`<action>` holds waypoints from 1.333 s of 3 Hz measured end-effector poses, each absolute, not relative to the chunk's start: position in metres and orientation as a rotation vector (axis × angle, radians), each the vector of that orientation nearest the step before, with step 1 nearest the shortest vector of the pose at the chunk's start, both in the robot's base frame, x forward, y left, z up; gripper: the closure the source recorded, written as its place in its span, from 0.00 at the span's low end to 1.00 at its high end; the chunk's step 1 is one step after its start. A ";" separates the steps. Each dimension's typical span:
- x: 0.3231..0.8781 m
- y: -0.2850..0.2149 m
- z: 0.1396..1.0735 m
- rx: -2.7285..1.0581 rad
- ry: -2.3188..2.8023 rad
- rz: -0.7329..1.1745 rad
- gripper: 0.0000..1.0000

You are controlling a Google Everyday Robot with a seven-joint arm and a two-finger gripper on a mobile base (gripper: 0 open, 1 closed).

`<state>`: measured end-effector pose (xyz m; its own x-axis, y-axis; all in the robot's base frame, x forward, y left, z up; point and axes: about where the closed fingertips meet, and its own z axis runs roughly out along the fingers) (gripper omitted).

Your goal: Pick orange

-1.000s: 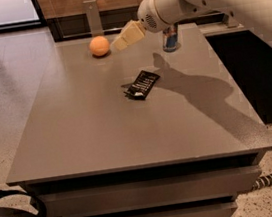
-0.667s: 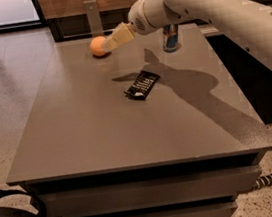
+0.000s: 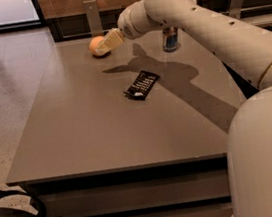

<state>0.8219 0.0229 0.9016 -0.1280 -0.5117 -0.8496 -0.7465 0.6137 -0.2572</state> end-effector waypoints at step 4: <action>0.867 0.069 0.859 -1.025 1.820 0.400 0.00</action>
Offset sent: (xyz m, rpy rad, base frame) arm 0.0513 0.0417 -0.0309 0.0362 0.0557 0.0435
